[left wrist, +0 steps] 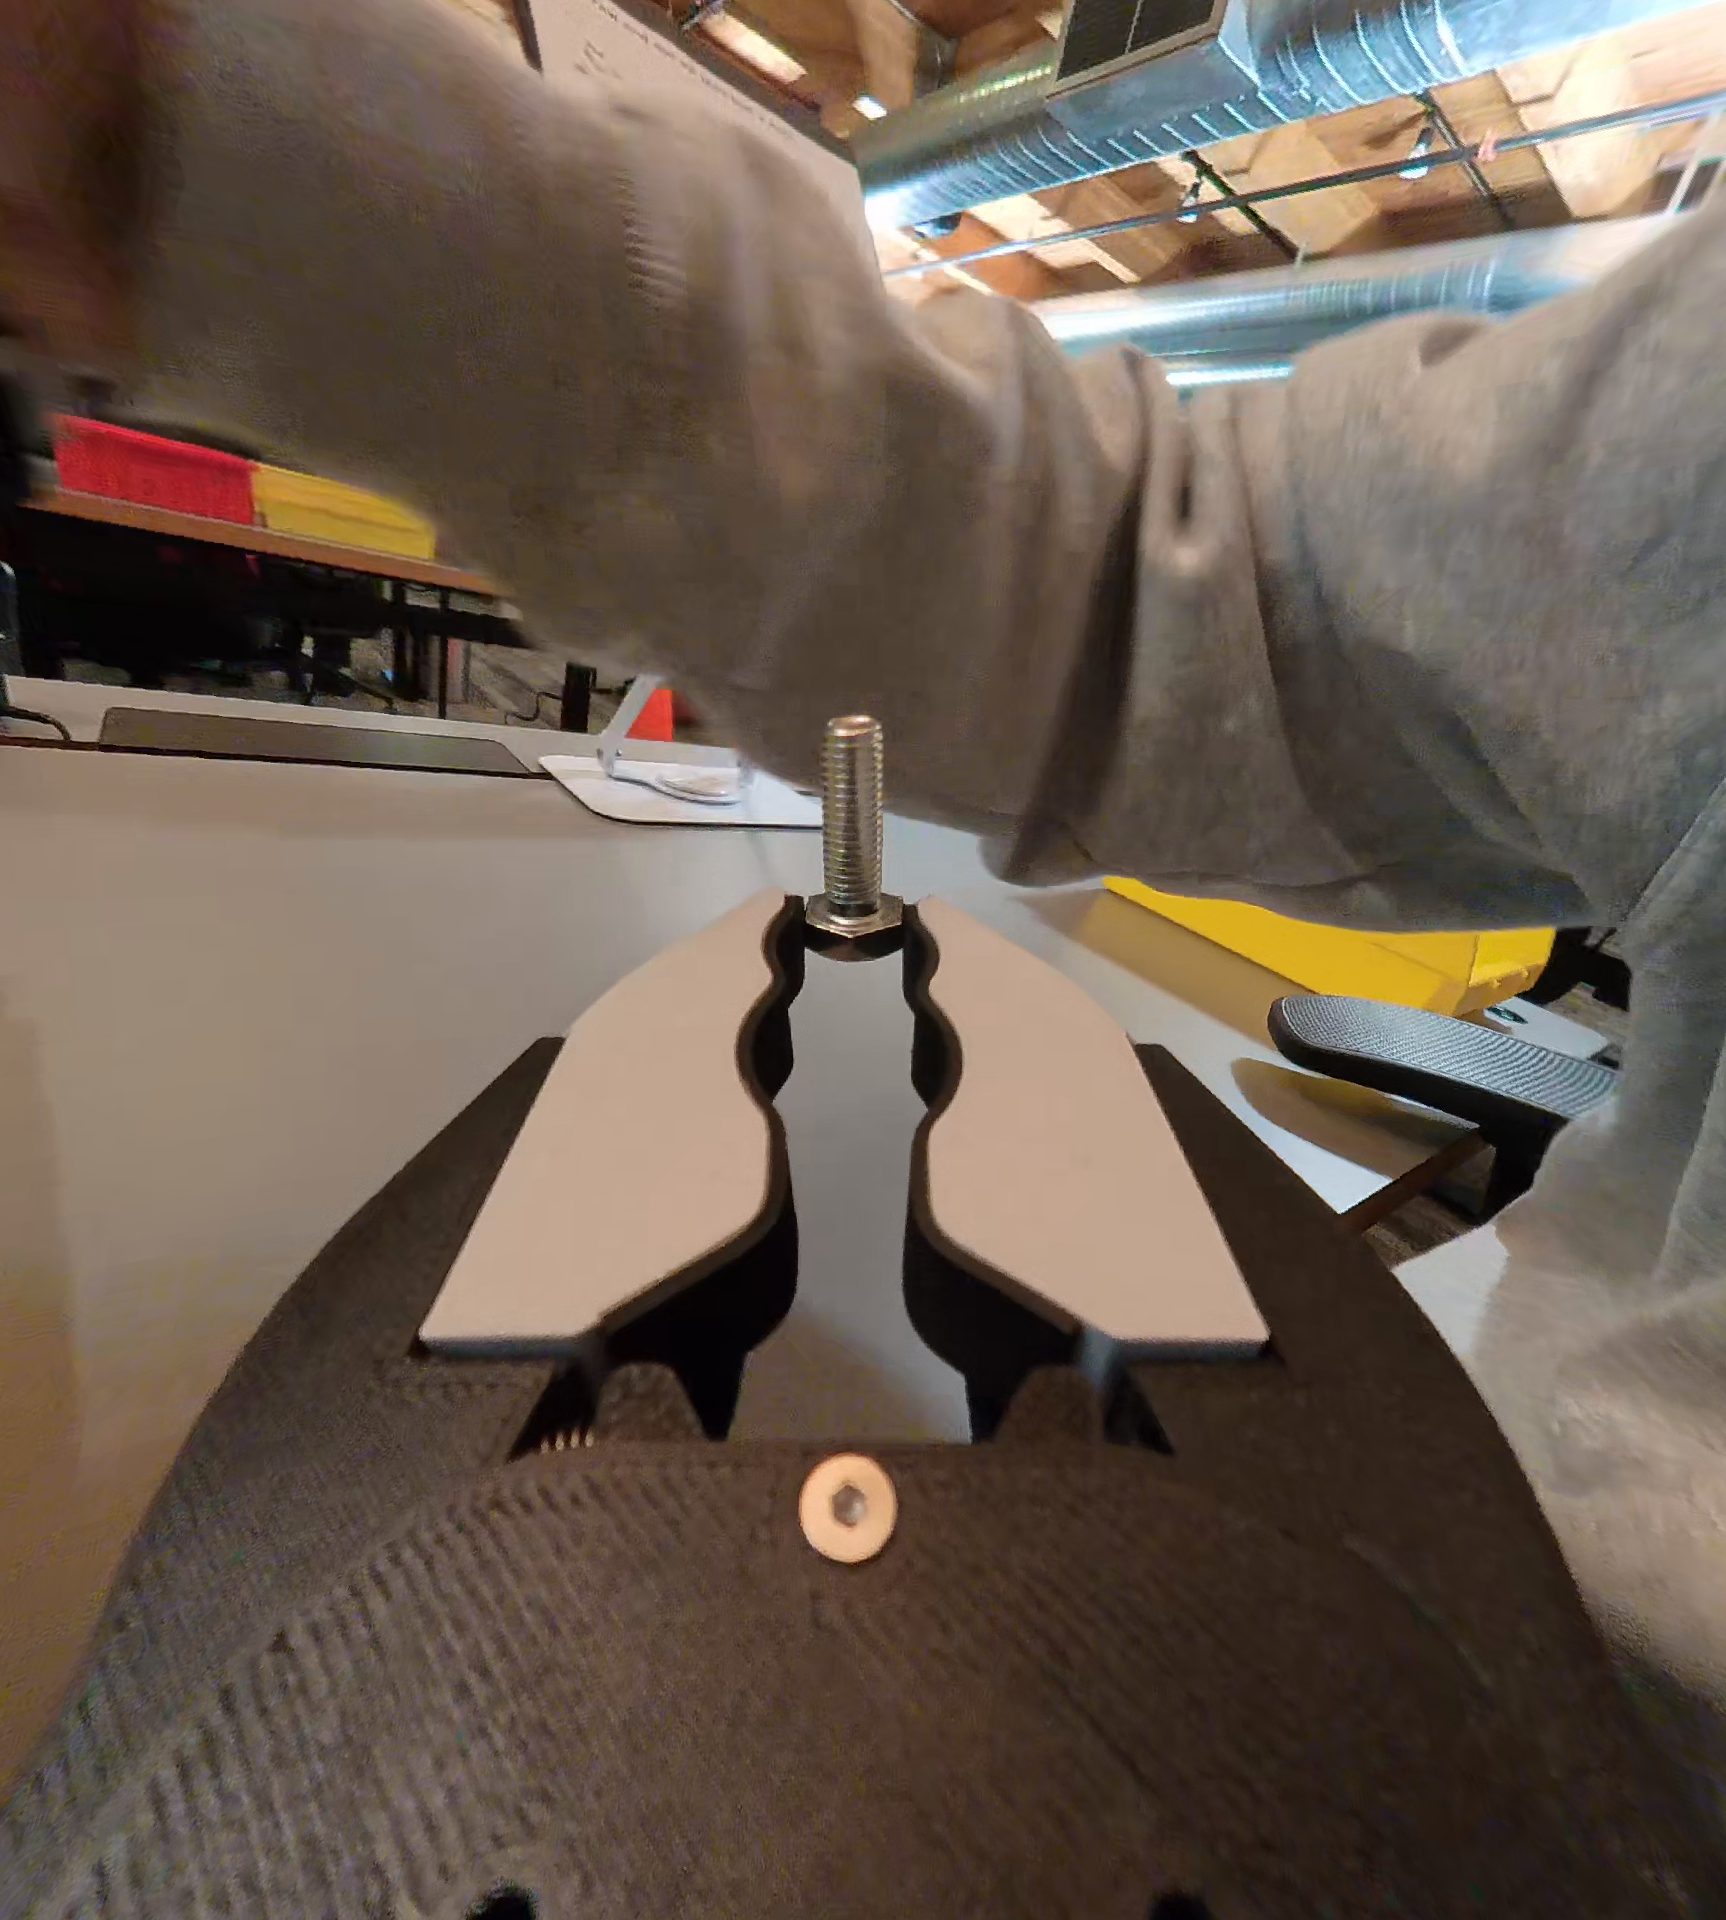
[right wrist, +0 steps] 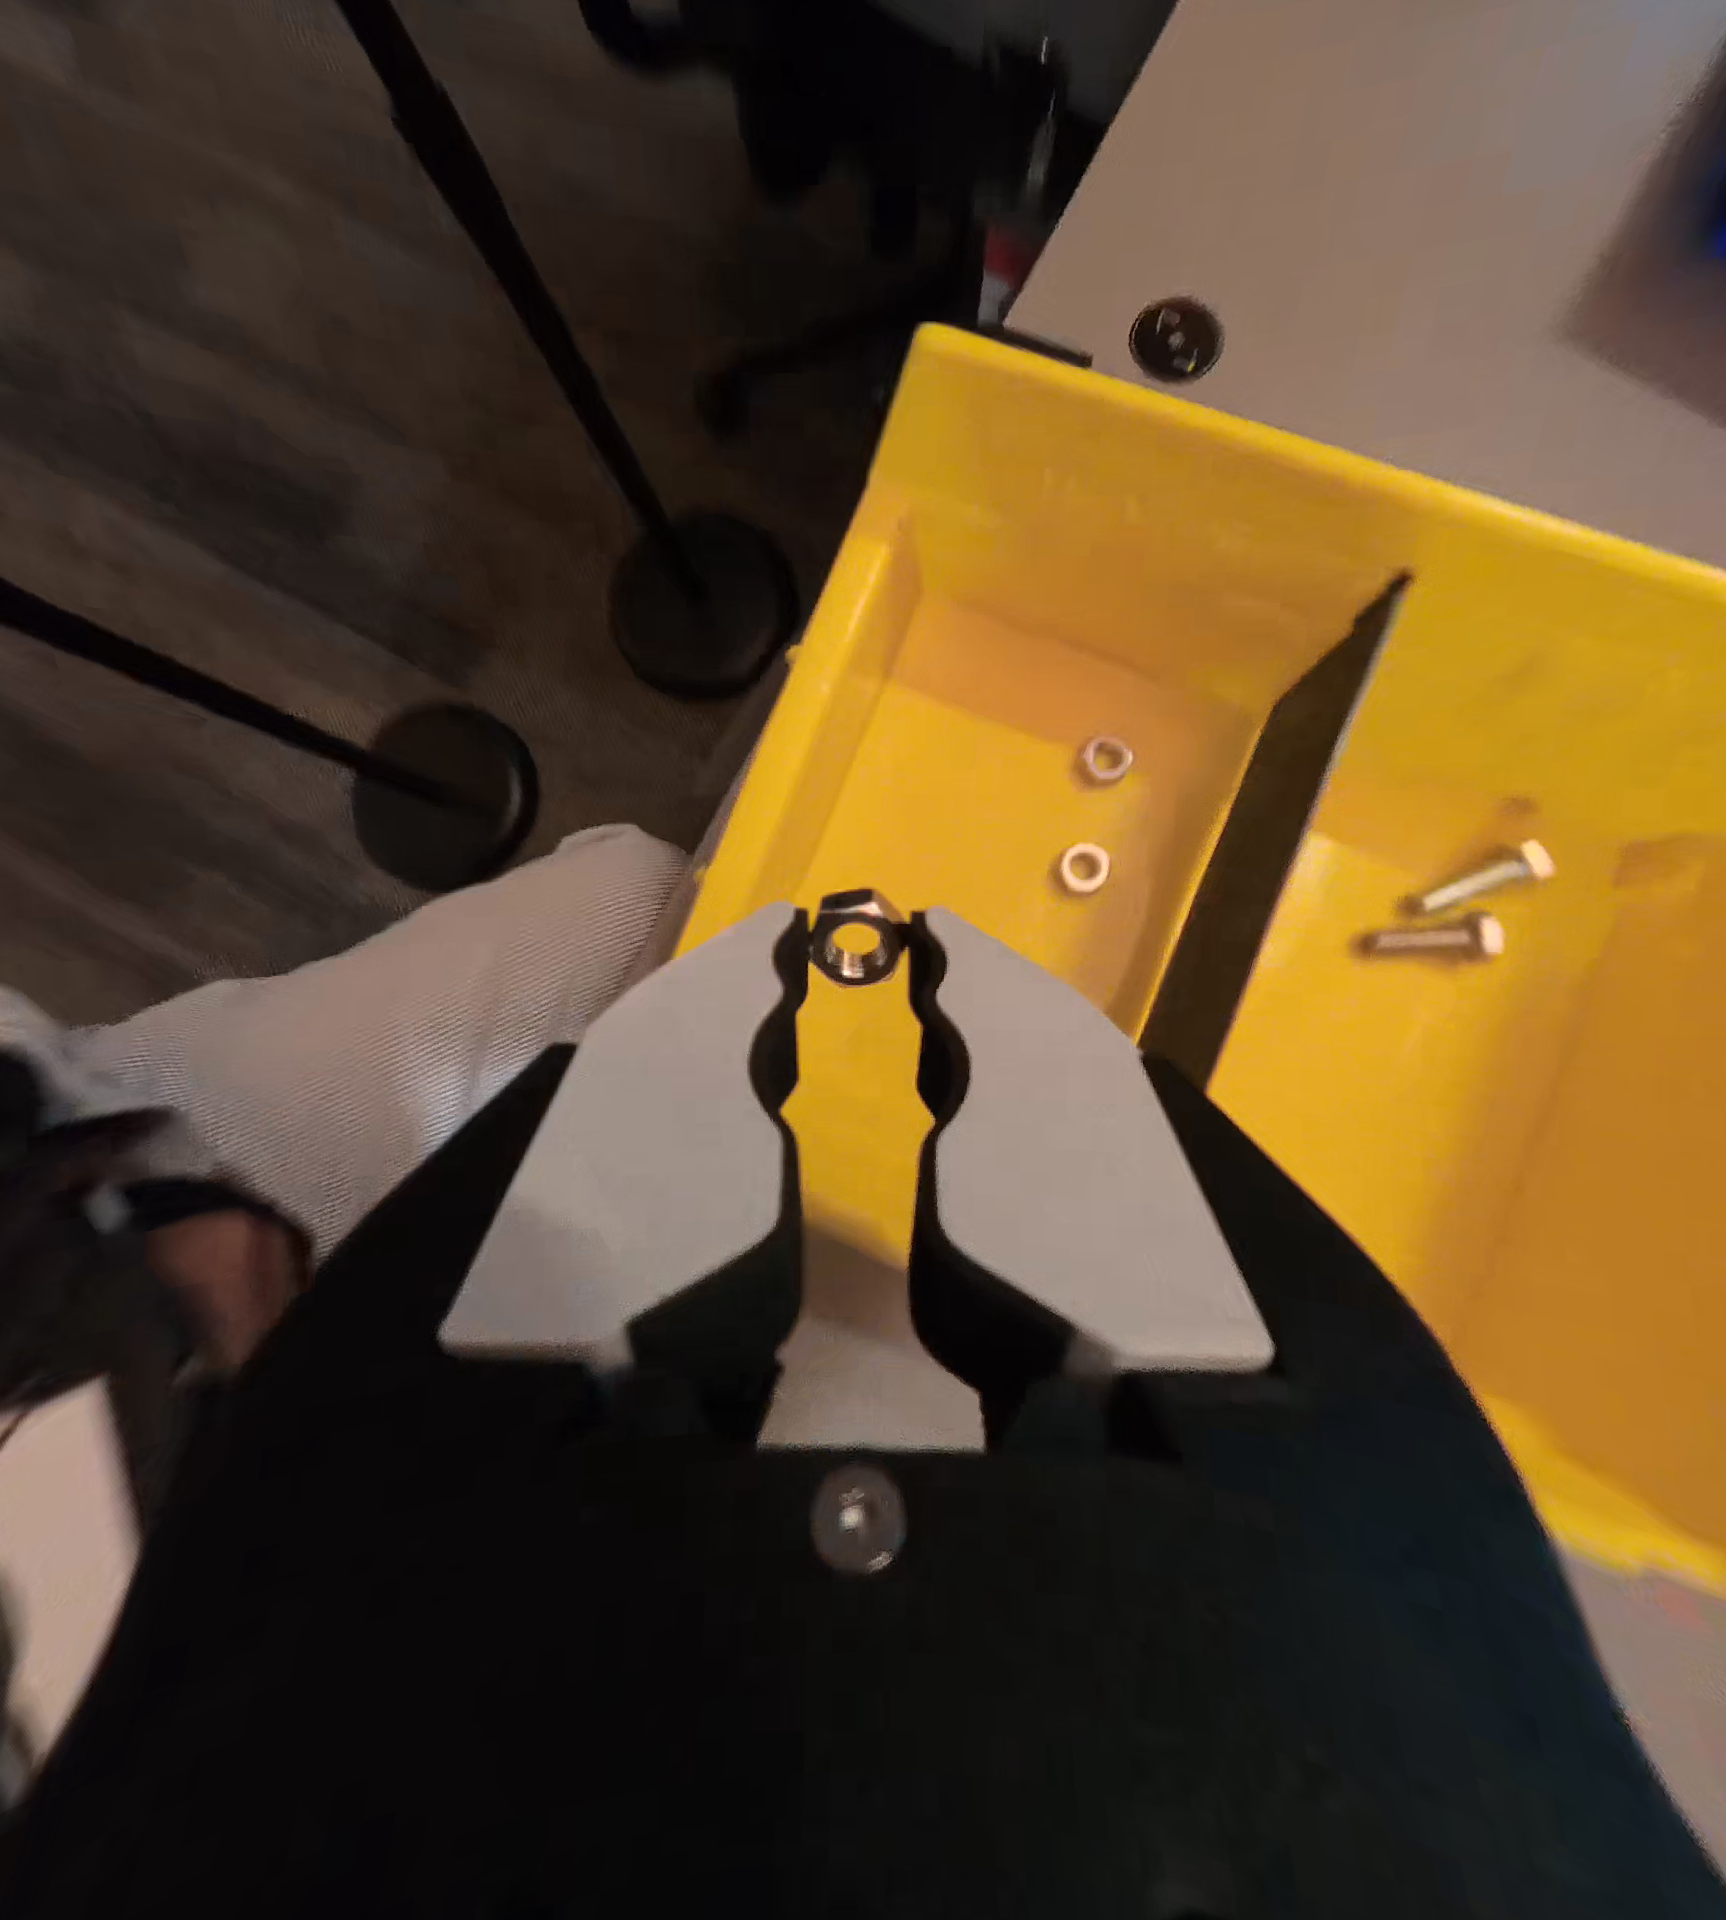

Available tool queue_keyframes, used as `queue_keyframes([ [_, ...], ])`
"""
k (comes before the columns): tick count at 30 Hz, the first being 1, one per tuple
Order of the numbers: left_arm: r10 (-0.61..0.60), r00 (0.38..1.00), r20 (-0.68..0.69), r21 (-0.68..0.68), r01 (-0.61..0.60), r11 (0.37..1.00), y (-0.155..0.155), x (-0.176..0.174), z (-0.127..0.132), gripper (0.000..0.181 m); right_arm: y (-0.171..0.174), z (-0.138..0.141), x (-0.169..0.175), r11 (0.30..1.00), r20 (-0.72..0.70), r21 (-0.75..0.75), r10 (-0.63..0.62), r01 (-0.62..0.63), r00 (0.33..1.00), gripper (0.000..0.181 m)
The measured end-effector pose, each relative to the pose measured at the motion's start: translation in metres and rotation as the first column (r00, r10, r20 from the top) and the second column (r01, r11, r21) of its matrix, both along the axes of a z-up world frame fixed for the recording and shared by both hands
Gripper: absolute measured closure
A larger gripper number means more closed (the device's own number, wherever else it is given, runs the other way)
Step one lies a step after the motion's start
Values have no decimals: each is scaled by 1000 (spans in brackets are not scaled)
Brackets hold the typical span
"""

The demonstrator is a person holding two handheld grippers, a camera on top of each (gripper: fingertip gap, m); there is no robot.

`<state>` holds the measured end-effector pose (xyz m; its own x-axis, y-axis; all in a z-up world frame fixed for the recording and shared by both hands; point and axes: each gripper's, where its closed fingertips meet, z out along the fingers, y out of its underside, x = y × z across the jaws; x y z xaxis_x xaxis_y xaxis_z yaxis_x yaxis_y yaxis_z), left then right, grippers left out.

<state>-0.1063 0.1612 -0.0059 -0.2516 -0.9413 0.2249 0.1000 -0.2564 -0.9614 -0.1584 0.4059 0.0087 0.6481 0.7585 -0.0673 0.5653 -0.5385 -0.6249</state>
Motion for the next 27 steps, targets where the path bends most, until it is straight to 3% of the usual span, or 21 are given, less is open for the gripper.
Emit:
queue_keyframes([
  [5,5,1000,-13,18,-5,1000,-6,6,-3,163,-103,38,78,967,-150,172,-161,186,975,163],
  [11,-8,999,-39,54,10,998,-21,19,-8,163,-220,26,153,855,-247,276,-378,439,892,163],
  [19,-150,987,-52,106,154,982,-57,80,-8,163,-311,37,169,789,-343,339,-404,513,848,163],
  [27,-410,909,-73,144,417,897,-130,140,-11,163,-386,28,209,678,-195,385,-603,626,773,163],
])
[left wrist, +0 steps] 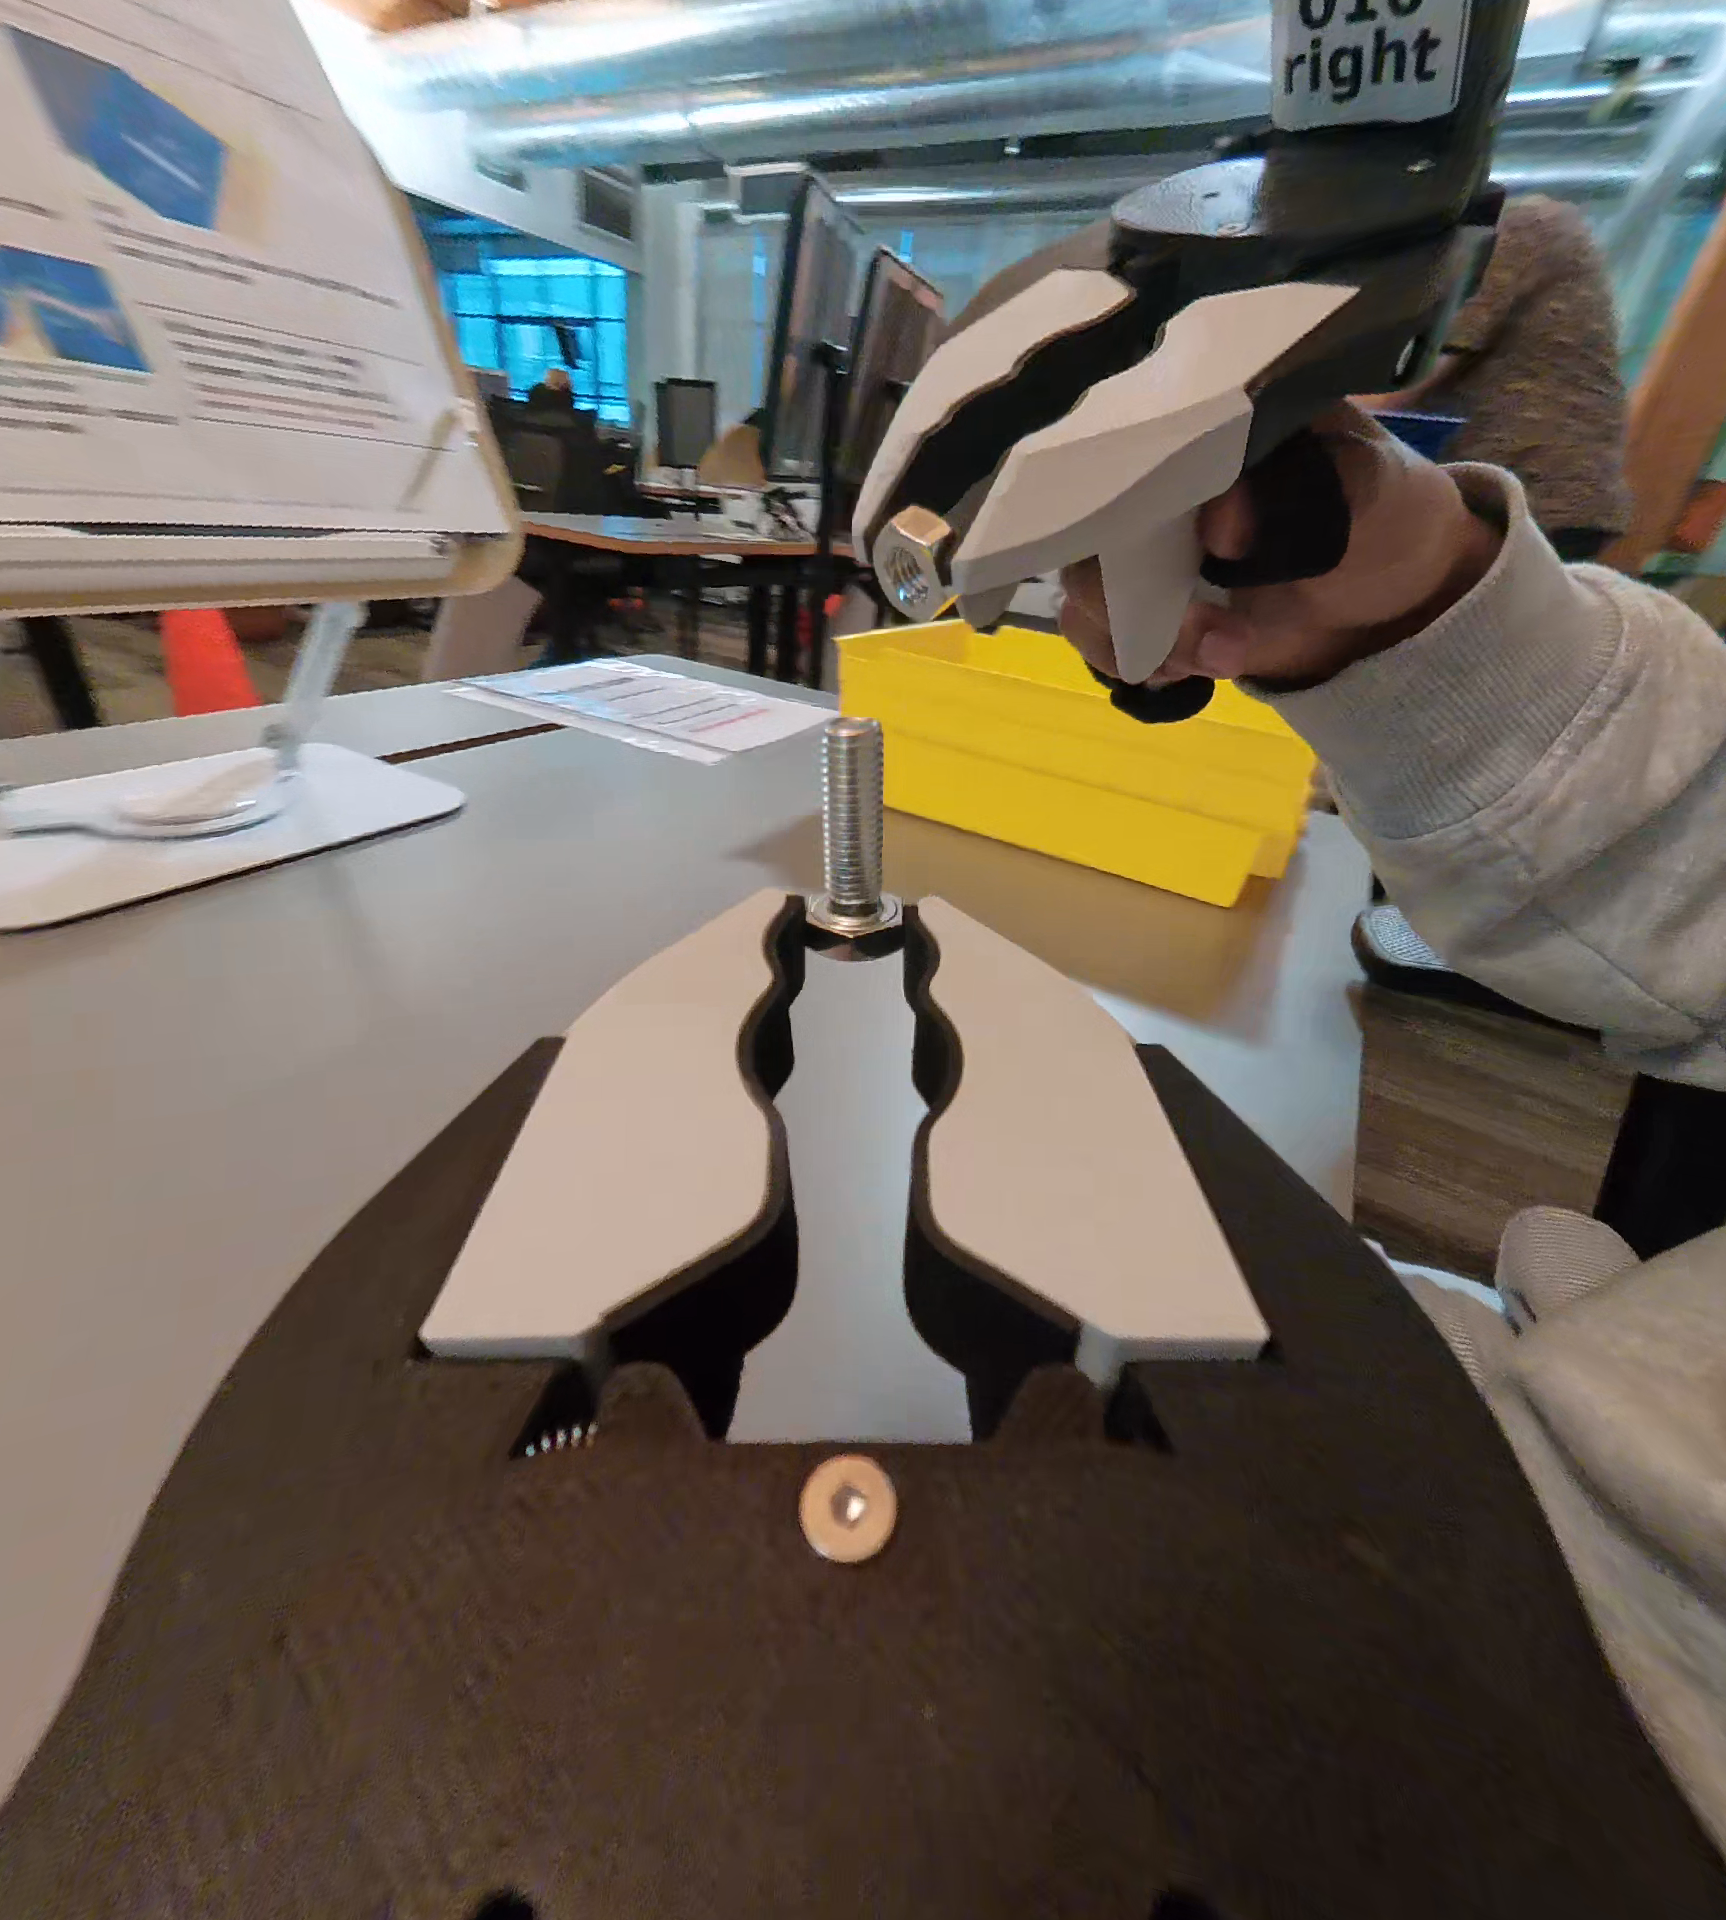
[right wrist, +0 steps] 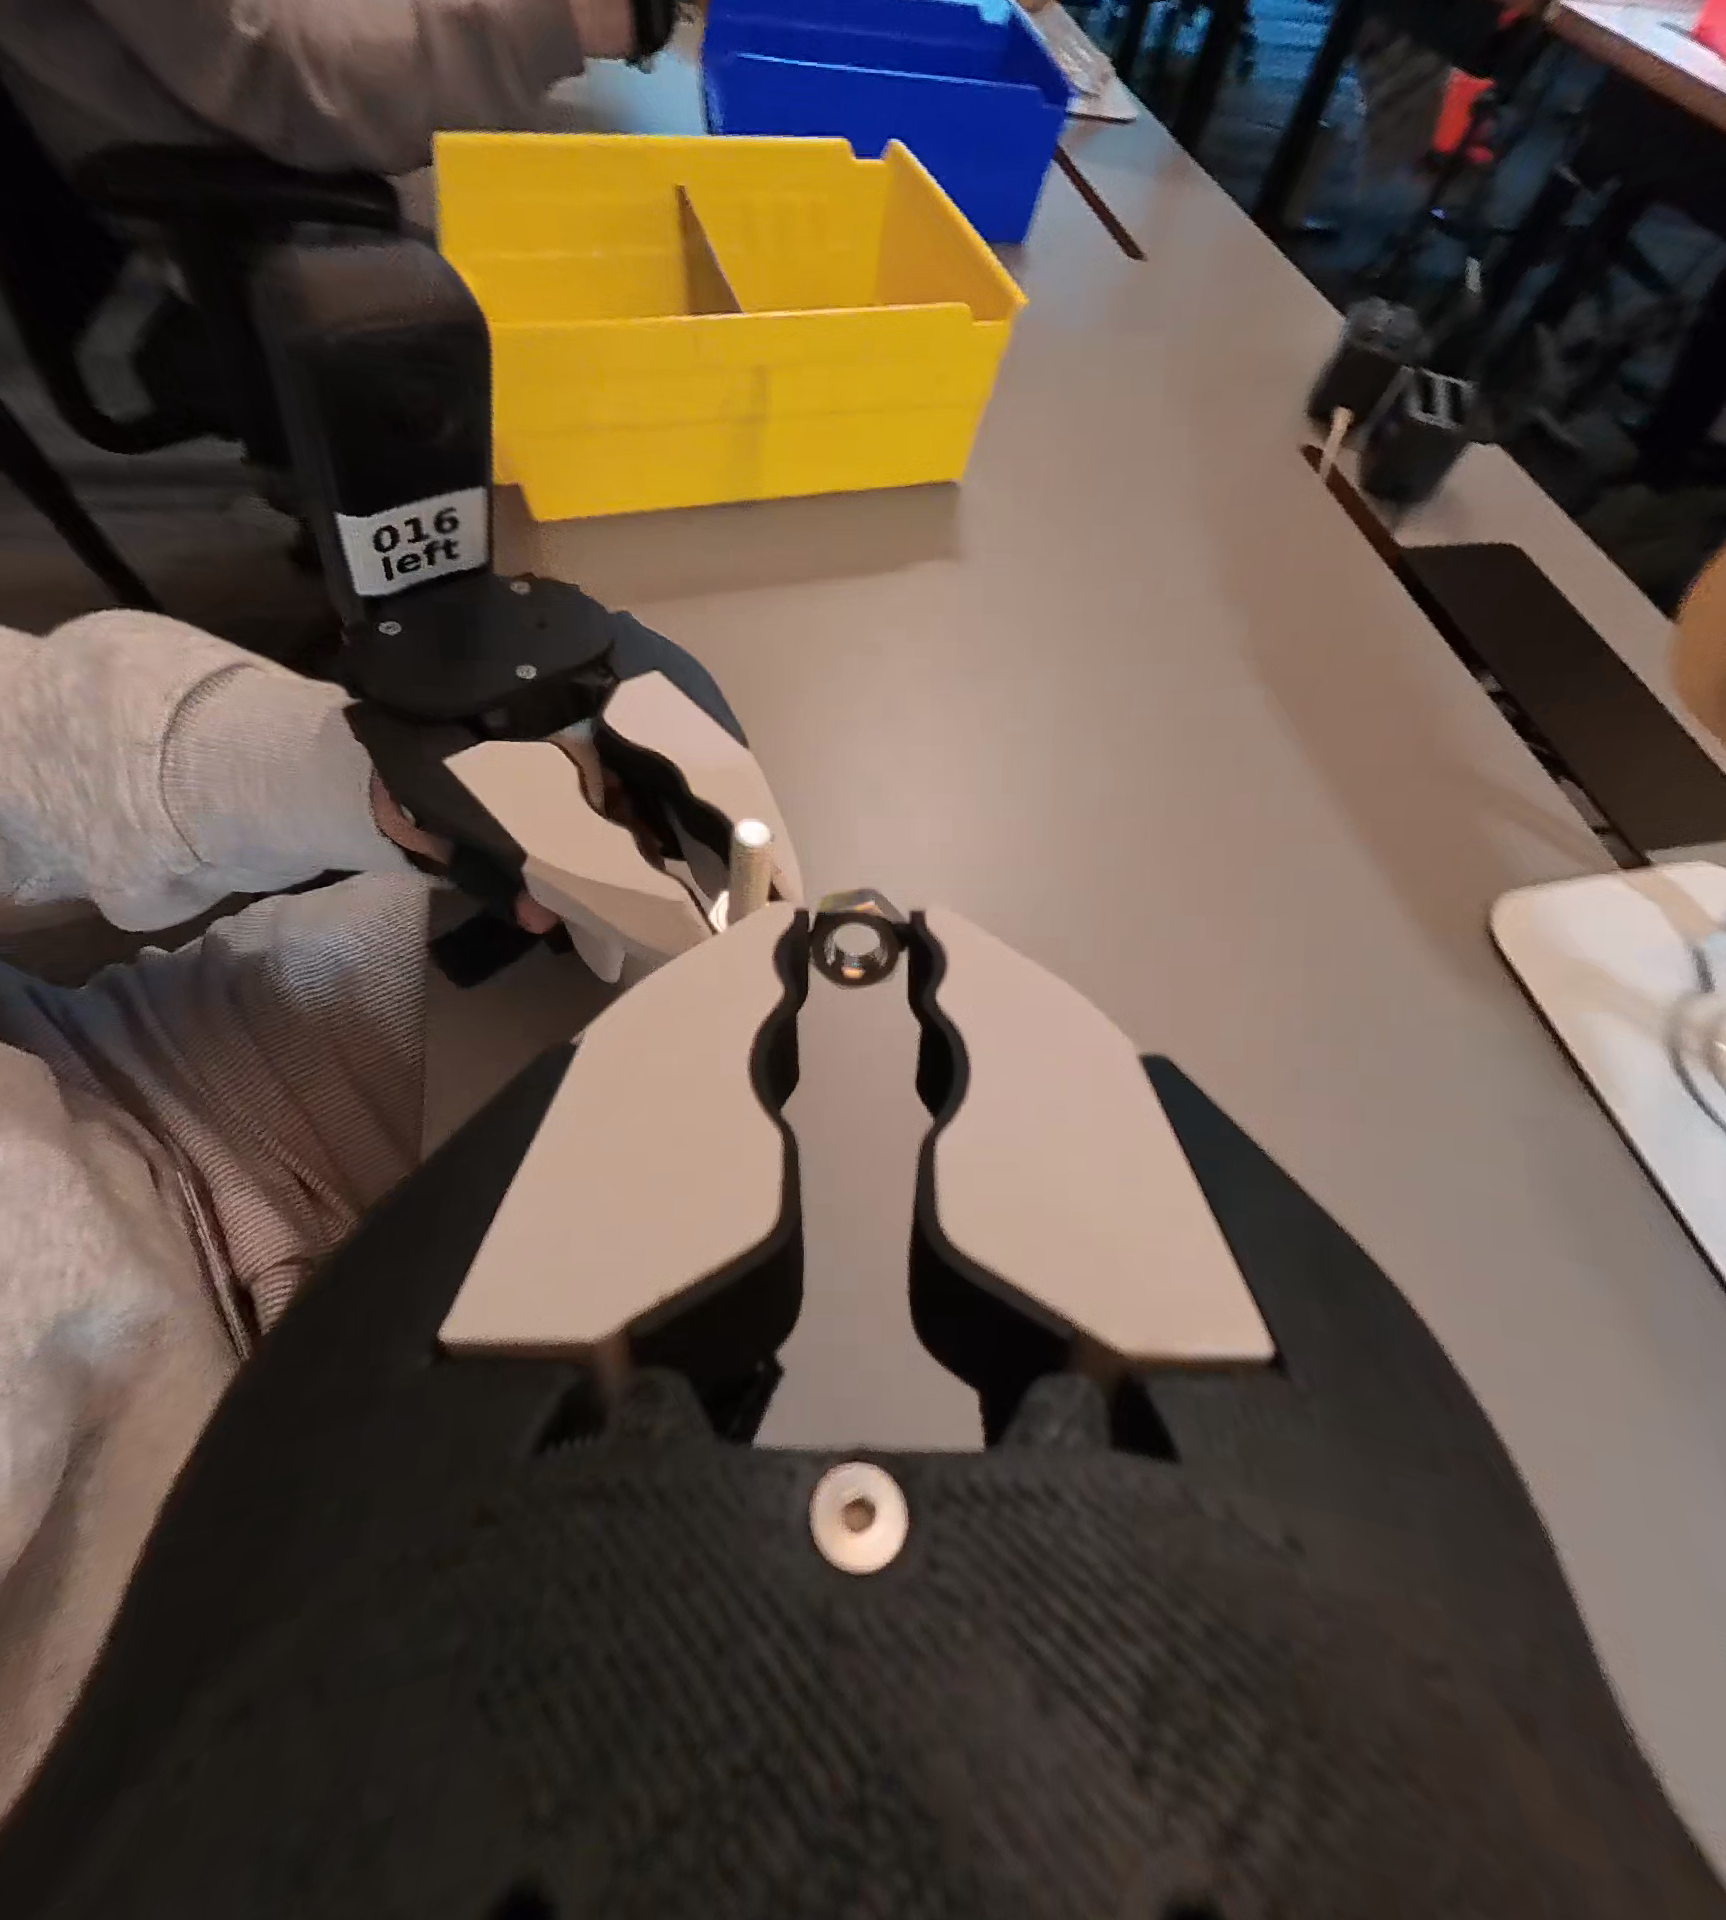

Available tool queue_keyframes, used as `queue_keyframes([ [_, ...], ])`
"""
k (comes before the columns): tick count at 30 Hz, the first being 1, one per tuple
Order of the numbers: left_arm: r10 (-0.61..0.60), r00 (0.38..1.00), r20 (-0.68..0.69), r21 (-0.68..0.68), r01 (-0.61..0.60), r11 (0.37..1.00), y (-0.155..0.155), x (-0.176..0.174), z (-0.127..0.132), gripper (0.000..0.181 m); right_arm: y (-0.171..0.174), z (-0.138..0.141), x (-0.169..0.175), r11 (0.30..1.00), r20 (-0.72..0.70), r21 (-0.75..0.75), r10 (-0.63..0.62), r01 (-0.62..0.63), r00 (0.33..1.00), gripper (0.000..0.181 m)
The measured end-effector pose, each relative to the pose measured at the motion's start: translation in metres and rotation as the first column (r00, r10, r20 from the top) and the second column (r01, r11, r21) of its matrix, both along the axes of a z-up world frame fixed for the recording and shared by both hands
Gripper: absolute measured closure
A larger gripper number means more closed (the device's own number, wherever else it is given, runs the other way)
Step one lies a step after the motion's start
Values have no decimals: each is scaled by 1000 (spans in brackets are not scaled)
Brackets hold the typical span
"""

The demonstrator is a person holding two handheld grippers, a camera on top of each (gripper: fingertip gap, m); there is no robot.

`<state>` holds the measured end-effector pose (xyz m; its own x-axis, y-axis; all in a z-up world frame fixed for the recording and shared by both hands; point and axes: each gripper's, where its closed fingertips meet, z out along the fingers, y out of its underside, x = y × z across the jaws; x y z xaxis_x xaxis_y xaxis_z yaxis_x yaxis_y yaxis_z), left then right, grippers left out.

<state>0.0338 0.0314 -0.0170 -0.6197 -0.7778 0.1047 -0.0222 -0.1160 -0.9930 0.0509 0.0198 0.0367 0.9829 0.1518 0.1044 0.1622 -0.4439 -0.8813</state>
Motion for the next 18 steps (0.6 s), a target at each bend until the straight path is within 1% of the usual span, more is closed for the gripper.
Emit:
queue_keyframes([
  [5,-154,988,-3,11,154,988,-43,23,-1,163,-33,-7,9,995,-1,-22,-101,101,995,163],
  [9,-238,971,-11,34,238,971,-71,33,-5,163,-55,-14,18,985,-15,-38,-166,165,986,163],
  [13,-286,958,-21,62,287,956,-88,38,-10,163,-69,-14,23,981,-70,-28,-195,194,978,163],
  [18,-312,950,-28,64,313,948,-97,40,-12,163,-75,-22,25,978,-83,-50,-204,200,975,163],
])
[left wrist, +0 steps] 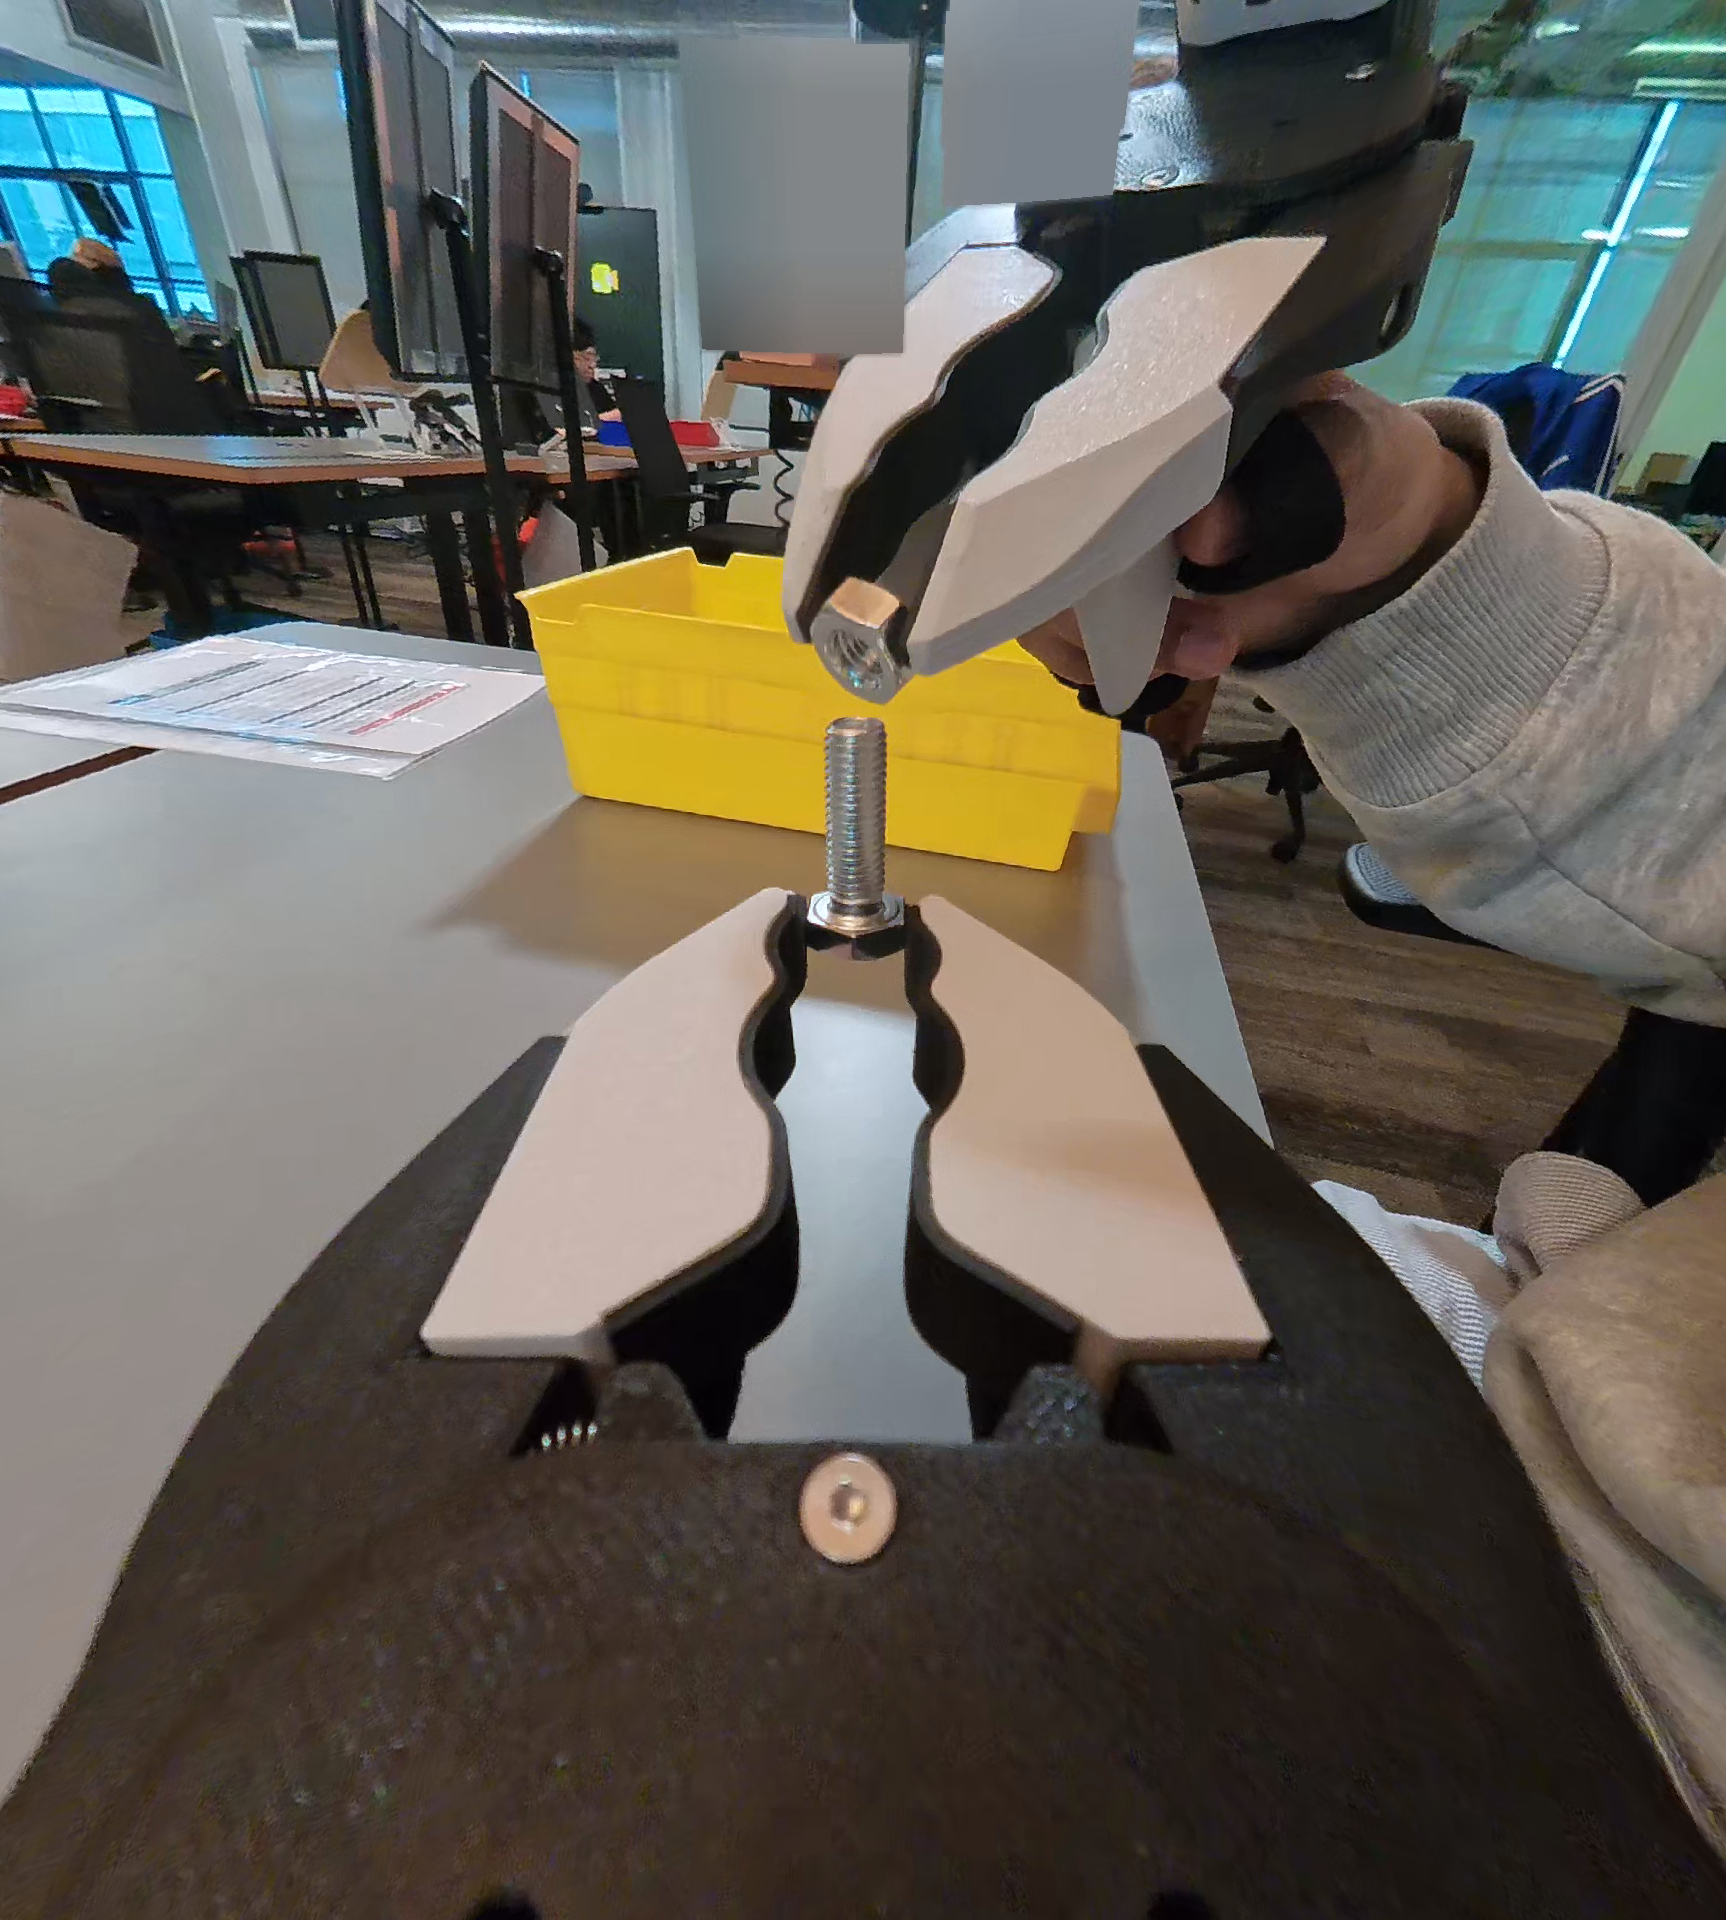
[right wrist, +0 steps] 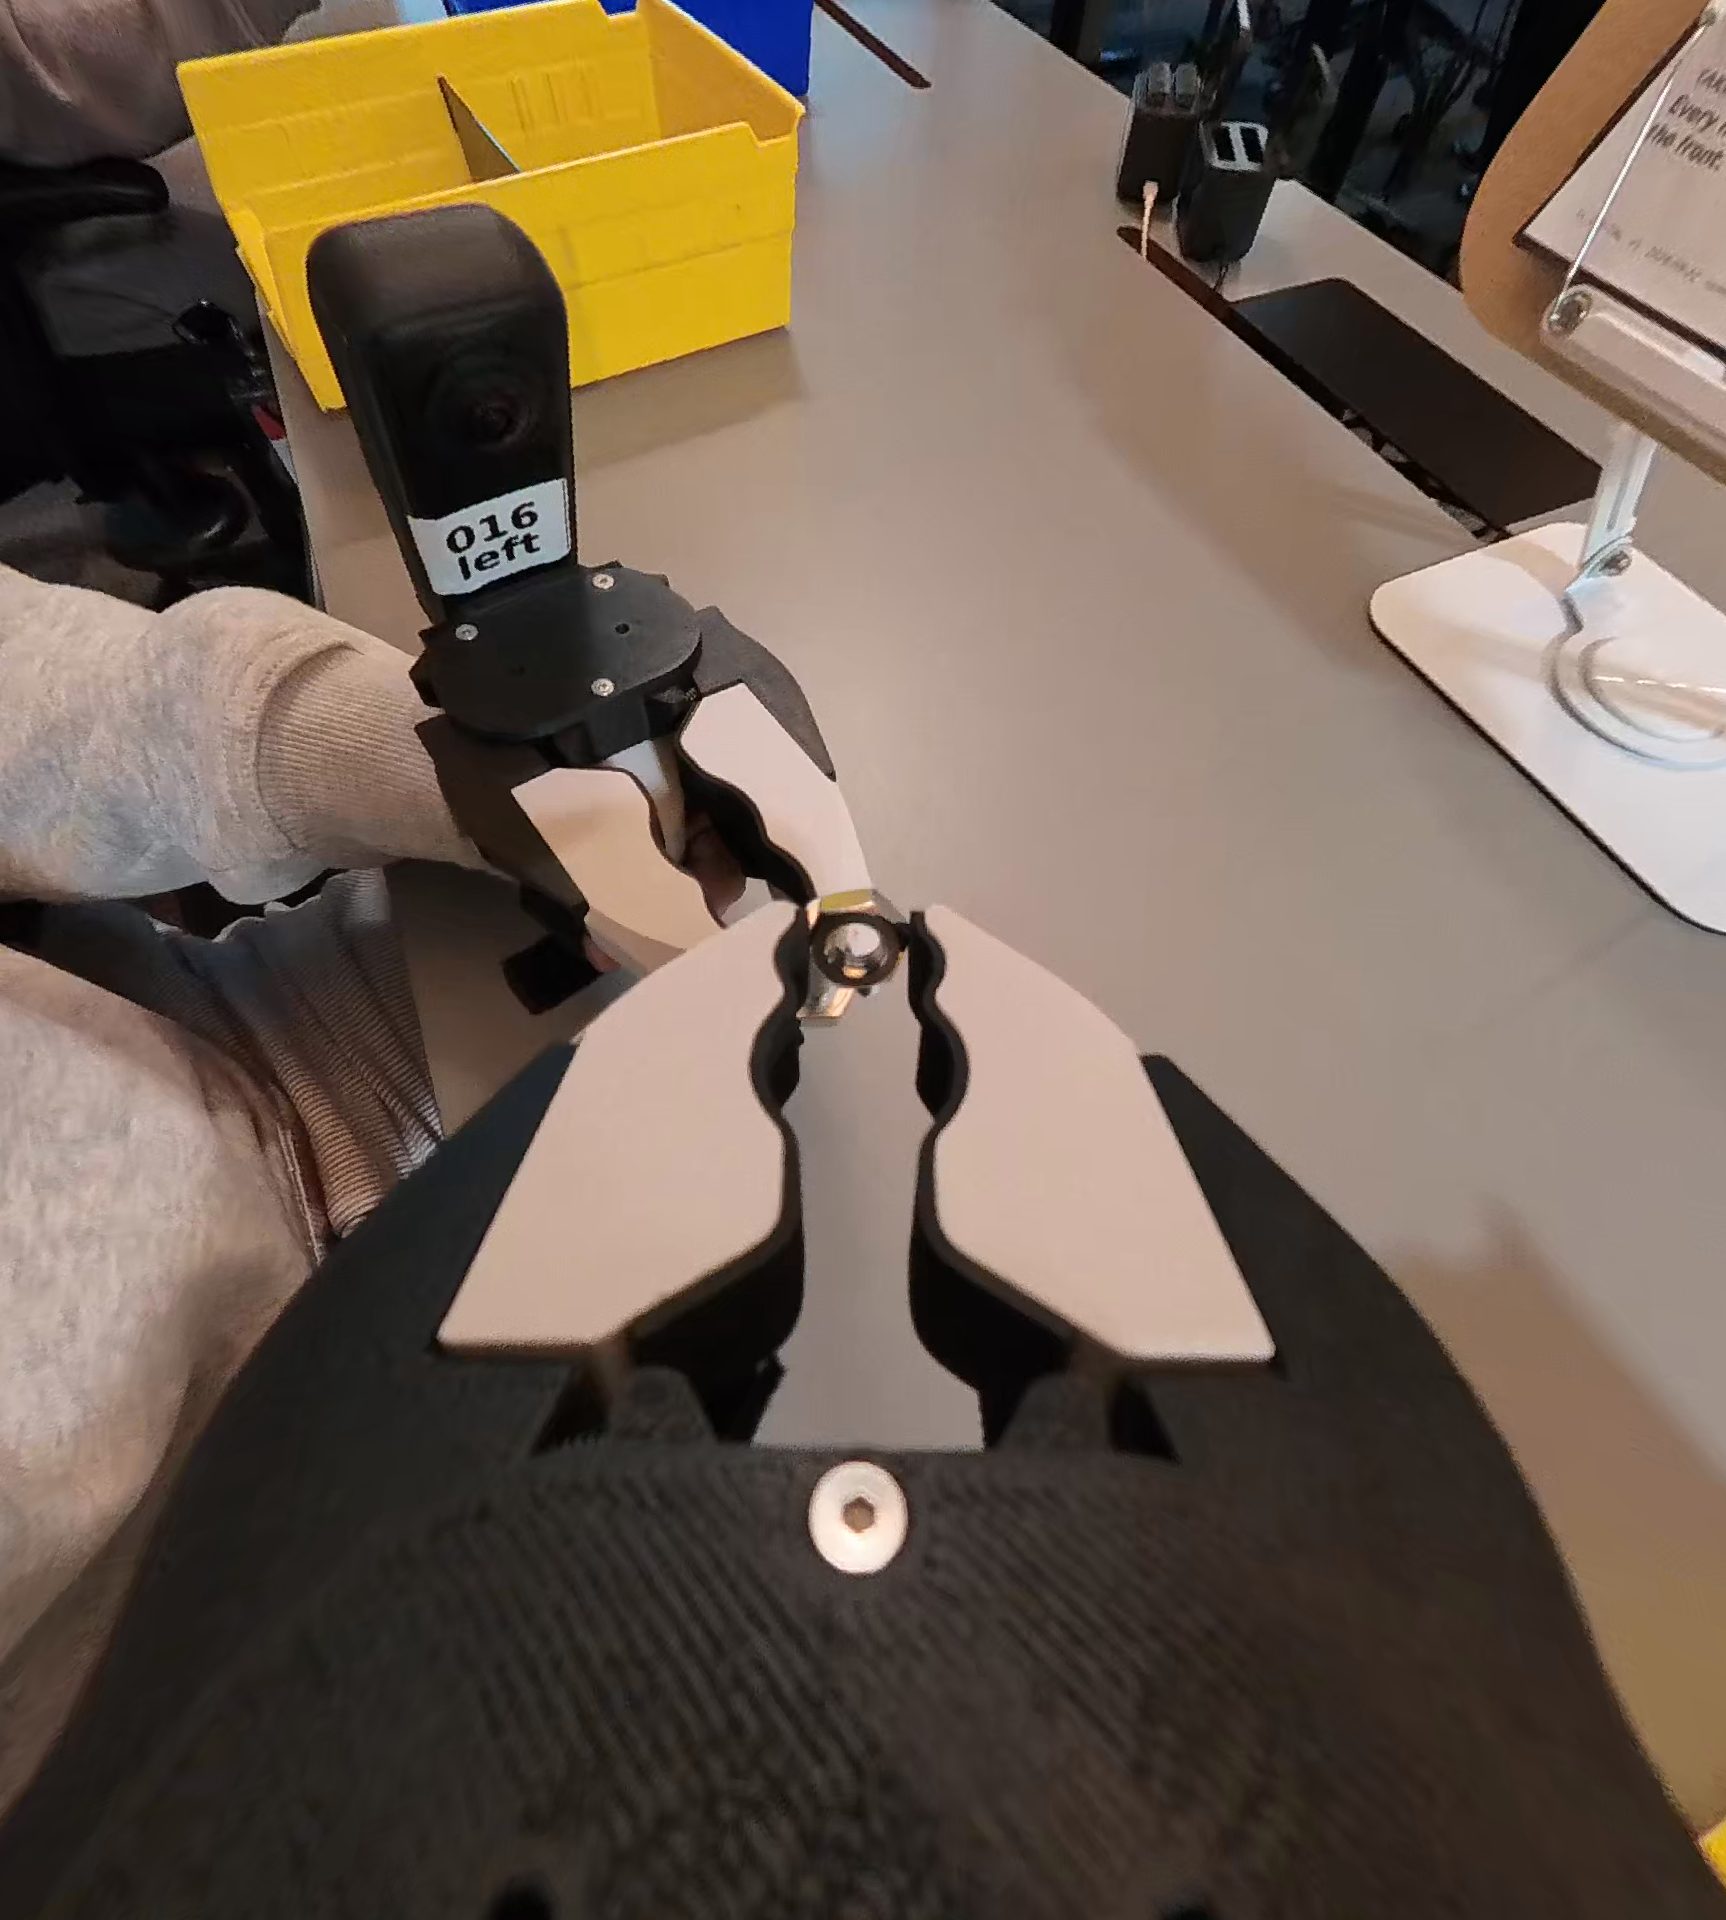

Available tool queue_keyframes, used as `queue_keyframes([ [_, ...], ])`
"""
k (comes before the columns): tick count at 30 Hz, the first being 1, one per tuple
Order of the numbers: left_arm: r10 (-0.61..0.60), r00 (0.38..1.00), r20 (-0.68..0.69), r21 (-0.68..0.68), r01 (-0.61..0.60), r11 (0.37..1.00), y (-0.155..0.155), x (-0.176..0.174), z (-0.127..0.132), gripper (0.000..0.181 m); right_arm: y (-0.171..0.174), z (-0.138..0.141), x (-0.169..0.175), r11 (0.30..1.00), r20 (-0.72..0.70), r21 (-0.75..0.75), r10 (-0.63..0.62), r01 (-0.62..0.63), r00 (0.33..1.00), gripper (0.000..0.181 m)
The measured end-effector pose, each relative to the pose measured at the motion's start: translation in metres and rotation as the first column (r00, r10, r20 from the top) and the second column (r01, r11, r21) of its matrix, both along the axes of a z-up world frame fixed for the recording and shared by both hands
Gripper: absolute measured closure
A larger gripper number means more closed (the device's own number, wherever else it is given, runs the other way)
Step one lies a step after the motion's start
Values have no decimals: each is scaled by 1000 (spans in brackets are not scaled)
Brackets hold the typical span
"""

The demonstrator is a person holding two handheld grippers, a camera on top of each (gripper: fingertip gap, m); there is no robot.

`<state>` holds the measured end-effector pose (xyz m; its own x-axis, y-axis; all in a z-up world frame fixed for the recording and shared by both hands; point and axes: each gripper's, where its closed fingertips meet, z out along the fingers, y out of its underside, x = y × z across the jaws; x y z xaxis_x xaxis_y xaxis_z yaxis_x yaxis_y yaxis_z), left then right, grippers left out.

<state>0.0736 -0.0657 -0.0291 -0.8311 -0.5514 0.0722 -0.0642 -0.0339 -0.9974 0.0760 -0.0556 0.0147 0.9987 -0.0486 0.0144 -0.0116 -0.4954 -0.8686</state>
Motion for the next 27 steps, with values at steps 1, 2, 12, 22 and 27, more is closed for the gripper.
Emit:
queue_keyframes([
  [1,-2,1000,-2,2,2,1000,0,0,-1,163,0,-2,0,1000,-5,-3,2,-2,1000,163],
  [2,-2,1000,-3,5,2,1000,-1,0,-1,163,1,-3,-1,1000,-11,-5,5,-5,1000,163],
  [12,8,1000,-7,17,-8,1000,2,1,-5,163,7,-11,-5,999,-26,-30,22,-23,999,163],
  [22,3,1000,-14,18,-3,1000,1,1,-7,163,5,-11,-1,1000,-67,0,18,-18,998,163],
  [27,3,1000,-18,12,-3,1000,2,1,-7,163,6,-10,0,1000,-79,14,20,-19,997,163],
])
